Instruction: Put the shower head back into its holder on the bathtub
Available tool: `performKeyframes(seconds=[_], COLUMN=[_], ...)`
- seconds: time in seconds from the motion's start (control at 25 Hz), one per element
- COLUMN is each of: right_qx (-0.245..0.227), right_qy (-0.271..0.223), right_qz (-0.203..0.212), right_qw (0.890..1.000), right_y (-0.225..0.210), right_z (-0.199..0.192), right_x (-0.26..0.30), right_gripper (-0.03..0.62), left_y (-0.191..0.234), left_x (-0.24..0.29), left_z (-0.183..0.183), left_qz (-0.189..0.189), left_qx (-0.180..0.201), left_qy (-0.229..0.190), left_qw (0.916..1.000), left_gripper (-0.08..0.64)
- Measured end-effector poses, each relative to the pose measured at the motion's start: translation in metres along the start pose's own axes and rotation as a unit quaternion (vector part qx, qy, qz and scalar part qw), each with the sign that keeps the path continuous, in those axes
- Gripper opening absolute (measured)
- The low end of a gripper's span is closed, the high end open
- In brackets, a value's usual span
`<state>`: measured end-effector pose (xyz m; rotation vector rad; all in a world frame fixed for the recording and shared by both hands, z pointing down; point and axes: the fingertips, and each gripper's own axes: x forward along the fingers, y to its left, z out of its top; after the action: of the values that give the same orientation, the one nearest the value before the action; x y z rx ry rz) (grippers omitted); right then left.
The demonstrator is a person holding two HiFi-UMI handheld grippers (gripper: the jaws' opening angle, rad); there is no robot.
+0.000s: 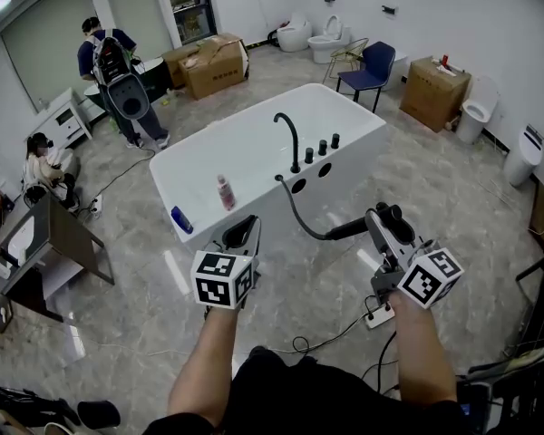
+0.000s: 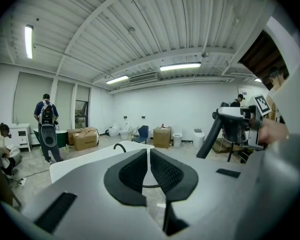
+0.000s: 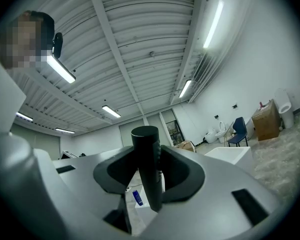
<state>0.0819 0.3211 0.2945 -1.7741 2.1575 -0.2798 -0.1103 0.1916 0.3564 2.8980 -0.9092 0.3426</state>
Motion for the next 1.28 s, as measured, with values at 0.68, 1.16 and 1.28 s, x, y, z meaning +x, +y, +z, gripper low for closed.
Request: performKeyframes(seconds=[0.68, 1.16, 1.28], right_qx=[-0.004, -0.011, -0.011], right_qy=[0.007, 0.036, 0.044], right_qz=[-0.019, -0.028, -0.027], right_qw=[1.0, 0.999, 0.999], right_y=[-0.031, -0.068, -0.071], right_z=[0.0, -0.001, -0.004], right_x=[0.031, 0.142, 0.168], right_gripper=[0.15, 0.149, 0.149], left_y=[0.019, 0.086, 0.104], left_x=[0.052, 0.146, 0.163], left_z=[0.001, 0.007, 0.005], left_qz=[-0.015, -0.04, -0.046], left_qx=[0.002, 0.002, -0.006], left_qy=[-0.005, 0.0, 0.007], left_qw=[0.9999, 0.9992, 0.9989], left_gripper=[0.032, 0.032, 0.032])
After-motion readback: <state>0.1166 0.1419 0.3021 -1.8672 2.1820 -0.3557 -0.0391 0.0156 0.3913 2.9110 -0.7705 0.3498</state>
